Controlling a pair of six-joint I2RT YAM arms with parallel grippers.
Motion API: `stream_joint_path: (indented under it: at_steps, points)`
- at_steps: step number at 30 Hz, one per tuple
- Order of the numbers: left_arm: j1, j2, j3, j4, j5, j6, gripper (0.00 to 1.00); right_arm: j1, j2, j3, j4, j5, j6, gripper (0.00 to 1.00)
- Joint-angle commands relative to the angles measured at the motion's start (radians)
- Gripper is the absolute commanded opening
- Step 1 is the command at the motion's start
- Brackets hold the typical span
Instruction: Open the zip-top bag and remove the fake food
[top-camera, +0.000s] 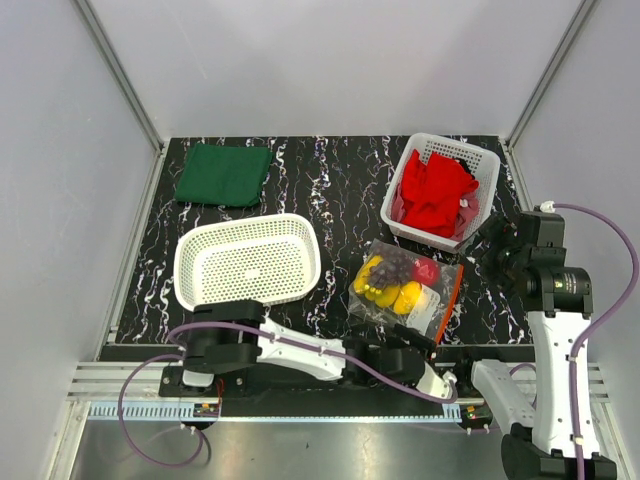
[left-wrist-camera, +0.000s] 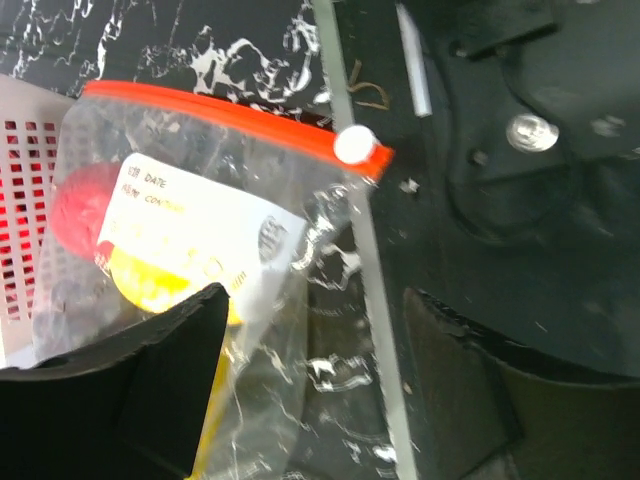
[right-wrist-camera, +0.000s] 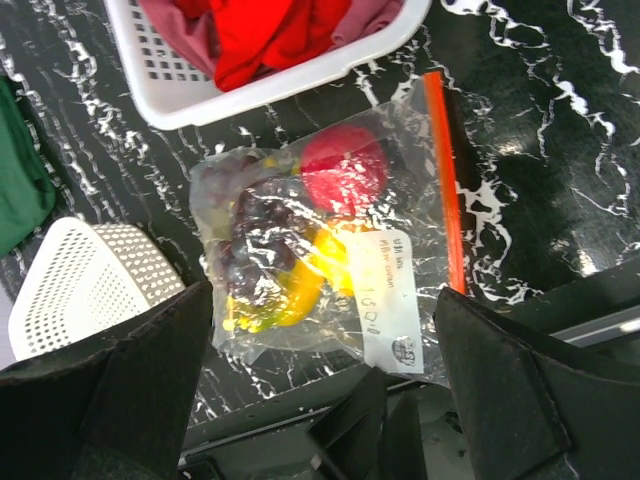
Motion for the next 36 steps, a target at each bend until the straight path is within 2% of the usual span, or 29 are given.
stream_joint_path:
  at_steps: [1, 3, 9, 10, 12, 14, 19, 26, 32, 36]
  points:
    - [0.034, 0.05, 0.071, 0.109, 0.018, 0.085, 0.64, -0.006, -0.008, 0.065, 0.015, -0.037, -0.02, 1.0]
    - [0.048, 0.073, 0.096, 0.123, 0.017, 0.106, 0.62, -0.006, -0.017, 0.067, 0.017, -0.039, -0.021, 1.0]
    - [0.068, 0.153, 0.147, 0.108, 0.032, 0.148, 0.36, -0.006, -0.026, 0.052, 0.015, -0.053, -0.038, 1.0]
    - [0.076, 0.156, 0.153, 0.097, 0.037, 0.146, 0.24, -0.006, -0.026, 0.05, 0.017, -0.051, -0.04, 1.0]
    - [0.079, 0.154, 0.163, 0.089, 0.018, 0.137, 0.09, -0.006, -0.025, 0.036, 0.021, -0.051, -0.043, 1.0]
    - [0.088, 0.122, 0.16, 0.089, 0.008, 0.108, 0.01, -0.006, -0.014, 0.021, 0.024, -0.042, -0.047, 1.0]
    - [0.132, -0.006, 0.114, 0.051, 0.035, 0.004, 0.0, -0.006, 0.004, -0.036, 0.078, -0.12, -0.06, 1.0]
    - [0.263, -0.224, 0.062, 0.002, 0.153, -0.315, 0.0, -0.006, 0.017, -0.071, 0.126, -0.177, -0.041, 1.0]
    - [0.358, -0.359, -0.011, 0.069, 0.296, -0.496, 0.0, -0.006, -0.005, -0.136, 0.207, -0.295, 0.061, 1.0]
    - [0.401, -0.381, 0.011, 0.066, 0.36, -0.576, 0.0, -0.005, -0.057, -0.186, 0.25, -0.326, 0.237, 1.0]
